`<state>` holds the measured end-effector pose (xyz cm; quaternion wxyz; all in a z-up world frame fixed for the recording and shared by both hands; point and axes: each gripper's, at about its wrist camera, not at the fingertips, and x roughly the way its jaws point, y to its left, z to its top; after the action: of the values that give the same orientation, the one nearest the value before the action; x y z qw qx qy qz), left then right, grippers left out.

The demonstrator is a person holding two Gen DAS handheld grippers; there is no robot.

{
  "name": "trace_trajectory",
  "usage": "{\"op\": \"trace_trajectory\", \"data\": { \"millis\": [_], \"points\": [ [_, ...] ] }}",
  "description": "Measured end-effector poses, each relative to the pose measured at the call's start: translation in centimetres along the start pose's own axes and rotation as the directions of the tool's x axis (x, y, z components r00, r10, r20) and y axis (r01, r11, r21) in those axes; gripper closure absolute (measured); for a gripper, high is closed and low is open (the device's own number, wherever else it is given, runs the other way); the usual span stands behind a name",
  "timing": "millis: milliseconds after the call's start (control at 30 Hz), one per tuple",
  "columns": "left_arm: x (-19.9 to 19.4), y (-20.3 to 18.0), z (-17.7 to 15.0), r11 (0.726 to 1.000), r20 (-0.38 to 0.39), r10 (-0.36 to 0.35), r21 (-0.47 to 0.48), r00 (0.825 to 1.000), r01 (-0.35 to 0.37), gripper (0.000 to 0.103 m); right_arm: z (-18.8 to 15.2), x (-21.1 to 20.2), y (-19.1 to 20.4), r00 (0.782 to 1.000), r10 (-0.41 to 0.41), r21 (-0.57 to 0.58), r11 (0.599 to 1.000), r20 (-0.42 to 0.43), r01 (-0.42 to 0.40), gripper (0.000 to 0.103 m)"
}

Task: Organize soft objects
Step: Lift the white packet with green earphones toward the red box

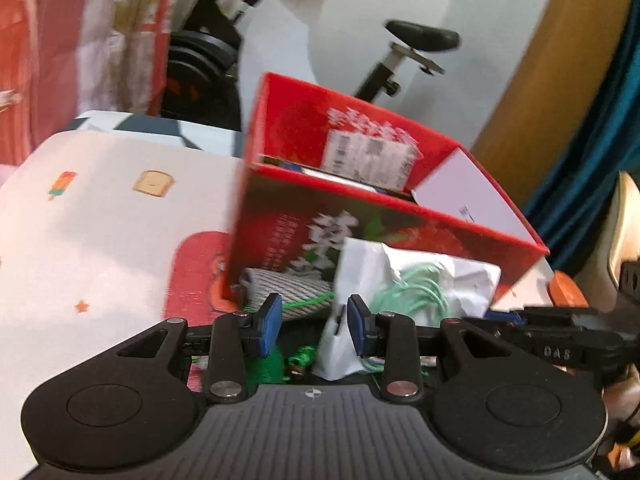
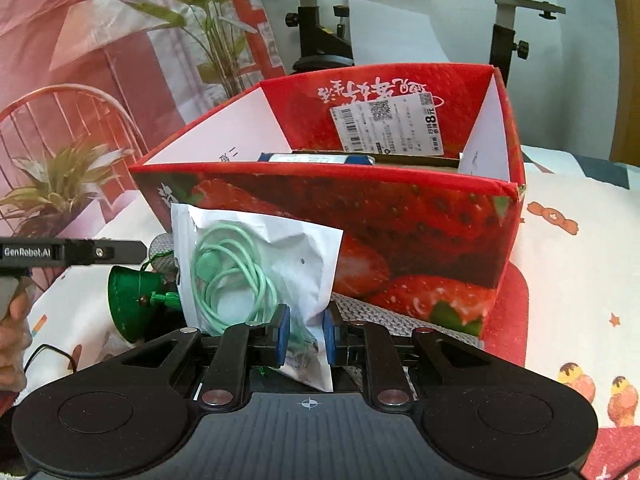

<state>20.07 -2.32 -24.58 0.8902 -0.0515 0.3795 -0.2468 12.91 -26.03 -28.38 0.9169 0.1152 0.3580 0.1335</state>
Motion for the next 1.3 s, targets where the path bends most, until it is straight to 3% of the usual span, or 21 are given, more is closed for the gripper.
{"op": "trace_trajectory", "data": {
  "millis": [167,733,833,900,1300],
  "points": [
    [1.2,-2.0,-0.4,0.994,-0.03,-0.034,0.105,0.999,0.037,0.064,-0.2,0.1,0.0,1.0,-0.007,-0.014,1.0,-0.003,0.007,0.086],
    [4.7,-3.7,-0.7,0.987,-0.089,-0.05,0.148,0.995,0.063,0.059,-0.4,0.6,0.3,0.999,-0.032,-0.016,0.999,-0.011,0.032,0.085],
    [4.7,-4.1,-0.7,0.987,-0.088,-0.048,0.15,0.995,0.061,0.069,-0.2,0.4,0.5,0.999,-0.037,-0.015,0.999,-0.011,0.037,0.086],
    [4.4,-4.1,-0.7,0.987,-0.093,-0.052,0.145,0.994,0.065,0.081,0.0,-0.2,0.8,1.0,-0.025,-0.021,0.999,-0.003,0.025,0.088],
    [1.6,-4.4,-0.1,0.989,-0.021,-0.091,0.117,0.996,0.093,0.091,1.2,-3.0,1.6,0.998,-0.011,-0.029,0.999,0.063,0.013,0.089]
  ]
}}
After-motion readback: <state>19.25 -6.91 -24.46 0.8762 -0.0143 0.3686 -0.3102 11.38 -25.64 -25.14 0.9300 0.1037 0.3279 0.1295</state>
